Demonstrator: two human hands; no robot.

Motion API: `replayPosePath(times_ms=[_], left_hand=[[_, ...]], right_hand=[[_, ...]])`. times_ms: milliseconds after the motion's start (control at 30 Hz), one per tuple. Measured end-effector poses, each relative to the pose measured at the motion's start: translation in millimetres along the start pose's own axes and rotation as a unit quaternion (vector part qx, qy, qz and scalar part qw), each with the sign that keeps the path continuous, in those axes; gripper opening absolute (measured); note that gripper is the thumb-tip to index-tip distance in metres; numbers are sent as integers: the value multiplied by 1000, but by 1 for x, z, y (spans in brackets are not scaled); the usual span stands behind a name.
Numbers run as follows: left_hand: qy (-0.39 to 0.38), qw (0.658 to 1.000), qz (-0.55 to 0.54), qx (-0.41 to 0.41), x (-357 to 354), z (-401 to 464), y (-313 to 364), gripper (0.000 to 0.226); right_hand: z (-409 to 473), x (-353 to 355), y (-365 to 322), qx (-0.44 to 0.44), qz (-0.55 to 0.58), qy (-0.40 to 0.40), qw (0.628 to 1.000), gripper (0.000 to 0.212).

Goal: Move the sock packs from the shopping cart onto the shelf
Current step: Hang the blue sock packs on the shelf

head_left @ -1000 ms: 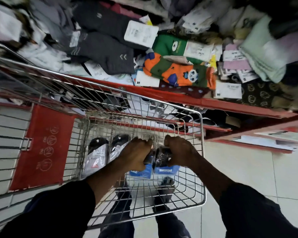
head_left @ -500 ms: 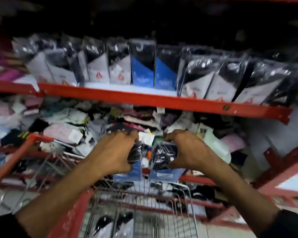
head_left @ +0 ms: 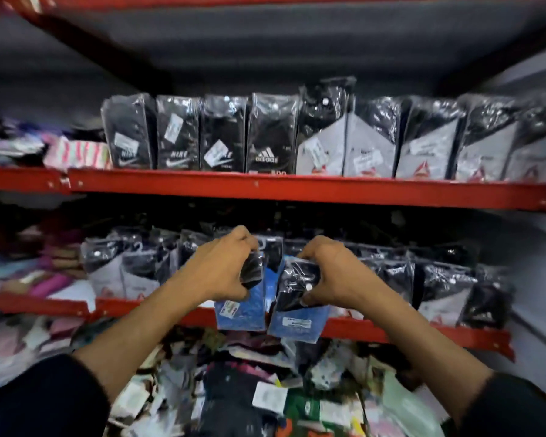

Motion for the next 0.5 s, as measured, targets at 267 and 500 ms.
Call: replayPosePath(times_ms=[267, 500], left_hand=[[10, 999, 42, 18, -24, 62, -13, 78], [-19, 997, 78, 21, -65, 91, 1, 71]], right_hand=[[64, 2, 23, -40, -41, 1, 998, 62], [90, -33, 51, -73, -62, -48, 994, 66]])
Point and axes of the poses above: each hand's wrist, its own z-axis towards the middle knuckle, its own x-axis out of the back of the hand, y = z × x, the point moved 10 cm from there along z, towards the middle knuckle, and after that the axes turned 10 degrees about z, right-handed, at the moved point
